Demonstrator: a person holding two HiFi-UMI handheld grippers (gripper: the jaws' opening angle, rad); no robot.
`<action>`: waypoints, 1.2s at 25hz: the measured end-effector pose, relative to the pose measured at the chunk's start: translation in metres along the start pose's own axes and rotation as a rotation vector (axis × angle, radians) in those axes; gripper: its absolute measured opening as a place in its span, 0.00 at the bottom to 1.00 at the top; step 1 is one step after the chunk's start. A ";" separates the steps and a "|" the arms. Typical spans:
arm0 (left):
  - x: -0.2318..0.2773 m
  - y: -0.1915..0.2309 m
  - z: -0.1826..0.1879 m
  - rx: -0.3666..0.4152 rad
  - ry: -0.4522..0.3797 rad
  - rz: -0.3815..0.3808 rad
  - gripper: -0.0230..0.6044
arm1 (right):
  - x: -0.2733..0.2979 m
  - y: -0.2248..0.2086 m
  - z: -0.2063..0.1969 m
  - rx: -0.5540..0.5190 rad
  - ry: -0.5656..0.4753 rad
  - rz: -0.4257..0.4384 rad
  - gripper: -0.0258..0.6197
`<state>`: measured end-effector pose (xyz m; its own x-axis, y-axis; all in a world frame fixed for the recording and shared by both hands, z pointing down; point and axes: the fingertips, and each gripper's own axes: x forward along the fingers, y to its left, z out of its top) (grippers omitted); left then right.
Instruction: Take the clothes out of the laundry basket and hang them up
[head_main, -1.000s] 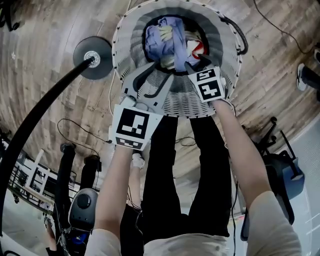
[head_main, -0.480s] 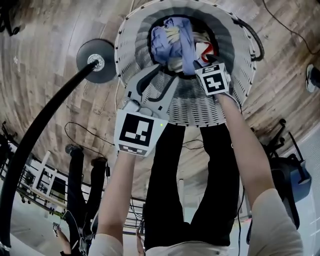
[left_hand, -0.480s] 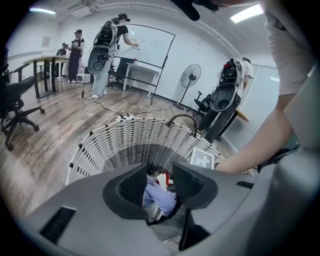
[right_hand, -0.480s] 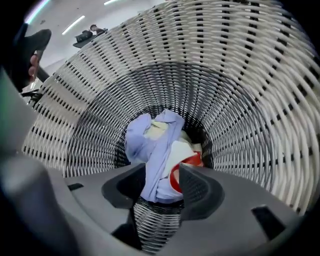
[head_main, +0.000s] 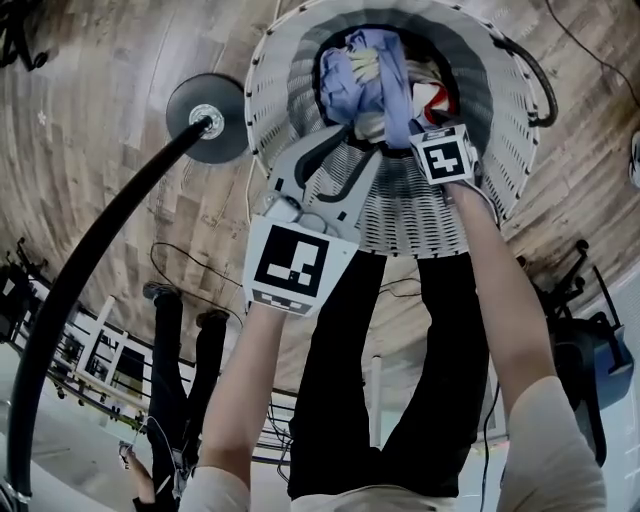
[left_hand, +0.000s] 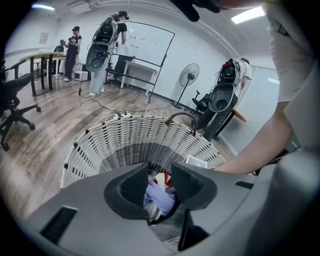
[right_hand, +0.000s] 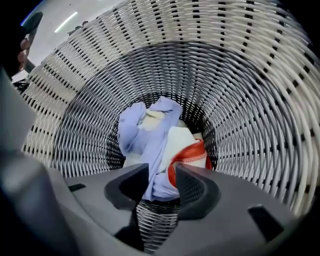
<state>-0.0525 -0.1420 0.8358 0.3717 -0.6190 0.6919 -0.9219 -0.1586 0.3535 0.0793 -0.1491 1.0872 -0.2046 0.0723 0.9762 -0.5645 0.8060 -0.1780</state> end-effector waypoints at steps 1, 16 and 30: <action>0.000 -0.001 0.000 0.000 0.002 -0.004 0.28 | 0.001 0.000 -0.001 0.005 0.001 -0.005 0.29; 0.001 -0.010 -0.003 -0.023 0.015 -0.031 0.25 | -0.003 -0.008 -0.006 0.007 0.029 -0.058 0.07; -0.014 -0.018 0.002 -0.042 0.018 -0.020 0.23 | -0.036 0.007 -0.003 0.018 0.042 -0.040 0.05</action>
<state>-0.0415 -0.1322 0.8189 0.3918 -0.6024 0.6954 -0.9091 -0.1375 0.3932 0.0855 -0.1441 1.0511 -0.1476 0.0650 0.9869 -0.5861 0.7980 -0.1402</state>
